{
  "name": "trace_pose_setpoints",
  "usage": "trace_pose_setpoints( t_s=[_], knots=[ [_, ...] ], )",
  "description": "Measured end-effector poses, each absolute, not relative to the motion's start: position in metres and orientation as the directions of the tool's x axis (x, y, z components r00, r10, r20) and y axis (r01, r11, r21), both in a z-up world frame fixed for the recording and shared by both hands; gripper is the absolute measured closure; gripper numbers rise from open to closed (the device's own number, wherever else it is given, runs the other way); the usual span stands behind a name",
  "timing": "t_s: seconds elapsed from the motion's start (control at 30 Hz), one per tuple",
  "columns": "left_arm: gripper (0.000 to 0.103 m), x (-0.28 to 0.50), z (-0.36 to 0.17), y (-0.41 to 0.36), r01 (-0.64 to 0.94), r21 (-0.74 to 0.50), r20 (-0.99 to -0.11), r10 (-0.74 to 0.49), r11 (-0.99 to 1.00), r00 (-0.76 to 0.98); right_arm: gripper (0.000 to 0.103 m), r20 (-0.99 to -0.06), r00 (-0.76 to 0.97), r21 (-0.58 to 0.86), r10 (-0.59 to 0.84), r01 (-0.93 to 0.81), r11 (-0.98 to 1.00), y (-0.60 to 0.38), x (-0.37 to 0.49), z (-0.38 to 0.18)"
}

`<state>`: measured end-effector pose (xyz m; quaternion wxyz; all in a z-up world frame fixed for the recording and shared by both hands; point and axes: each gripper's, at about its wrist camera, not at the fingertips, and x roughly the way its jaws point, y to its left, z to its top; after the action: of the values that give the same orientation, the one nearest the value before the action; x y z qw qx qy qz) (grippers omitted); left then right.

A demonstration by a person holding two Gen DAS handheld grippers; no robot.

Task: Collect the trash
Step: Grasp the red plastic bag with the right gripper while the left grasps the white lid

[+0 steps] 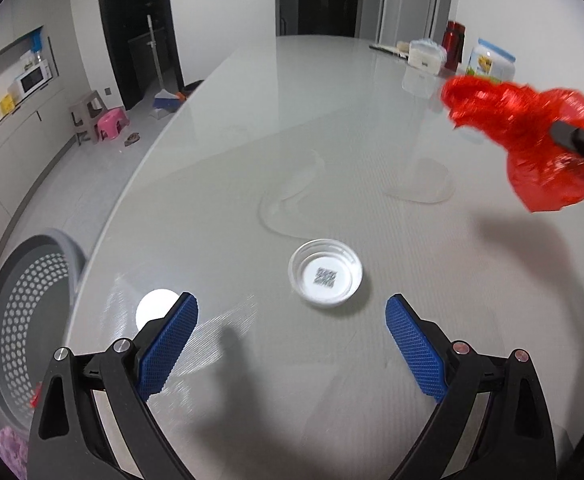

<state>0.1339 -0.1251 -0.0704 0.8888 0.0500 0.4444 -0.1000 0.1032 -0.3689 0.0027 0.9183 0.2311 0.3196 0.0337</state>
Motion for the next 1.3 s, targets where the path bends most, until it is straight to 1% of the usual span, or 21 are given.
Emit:
trace_pose_setpoints(
  t_s=[0.13,0.17,0.23,0.27,0.3,0.33,0.4,0.43,0.47,0.67,0.87,1.0,1.17,1.3],
  knots=[
    [0.01,0.145,-0.074,-0.135,0.232,0.009,-0.809,-0.129,0.973,0.574,0.074,-0.575,0.789,0.449,0.215,0.085,0.89,-0.369,0.103,0.001],
    [0.012,0.147,-0.074,-0.136,0.232,0.011,-0.807,-0.128,0.973,0.576,0.074,-0.576,0.789,0.449,0.215,0.085,0.89,-0.369,0.103,0.0],
    [0.021,0.15,-0.074,-0.139,0.237,0.017,-0.807,-0.127,0.971,0.577,0.074,-0.576,0.789,0.449,0.215,0.085,0.889,-0.368,0.101,0.0],
    [0.028,0.15,-0.075,-0.137,0.241,0.016,-0.809,-0.129,0.97,0.574,0.074,-0.574,0.79,0.449,0.214,0.086,0.889,-0.369,0.102,0.001],
    [0.034,0.15,-0.075,-0.136,0.246,0.004,-0.809,-0.141,0.969,0.571,0.074,-0.572,0.792,0.45,0.212,0.087,0.889,-0.369,0.1,0.002],
    [0.036,0.149,-0.074,-0.135,0.249,-0.004,-0.808,-0.15,0.969,0.57,0.074,-0.571,0.793,0.449,0.211,0.088,0.889,-0.369,0.1,0.002],
    [0.055,0.146,-0.073,-0.136,0.261,-0.003,-0.804,-0.158,0.965,0.574,0.074,-0.571,0.794,0.45,0.209,0.09,0.889,-0.369,0.1,0.003],
    [0.062,0.145,-0.072,-0.136,0.268,-0.005,-0.802,-0.164,0.963,0.574,0.074,-0.573,0.793,0.449,0.208,0.091,0.889,-0.369,0.101,0.002],
    [0.064,0.143,-0.071,-0.136,0.277,-0.009,-0.803,-0.172,0.961,0.571,0.074,-0.574,0.792,0.447,0.207,0.091,0.89,-0.368,0.101,0.002],
    [0.064,0.129,-0.065,-0.127,0.282,-0.043,-0.797,-0.203,0.958,0.569,0.074,-0.582,0.784,0.447,0.216,0.086,0.89,-0.363,0.103,-0.001],
    [0.064,0.117,-0.04,-0.101,0.247,-0.05,-0.761,-0.197,0.968,0.618,0.074,-0.593,0.777,0.42,0.209,0.077,0.904,-0.355,0.108,-0.004],
    [0.064,0.109,-0.021,-0.073,0.21,-0.027,-0.726,-0.164,0.977,0.668,0.074,-0.593,0.77,0.412,0.235,0.039,0.91,-0.333,0.109,-0.002],
    [0.064,0.103,-0.004,-0.031,0.146,-0.02,-0.695,-0.118,0.989,0.709,0.074,-0.594,0.767,0.366,0.242,-0.01,0.93,-0.295,0.106,0.003],
    [0.064,0.097,0.002,0.004,0.1,-0.017,-0.683,-0.085,0.995,0.726,0.074,-0.582,0.756,0.381,0.3,-0.073,0.922,-0.256,0.107,0.008]
  ],
)
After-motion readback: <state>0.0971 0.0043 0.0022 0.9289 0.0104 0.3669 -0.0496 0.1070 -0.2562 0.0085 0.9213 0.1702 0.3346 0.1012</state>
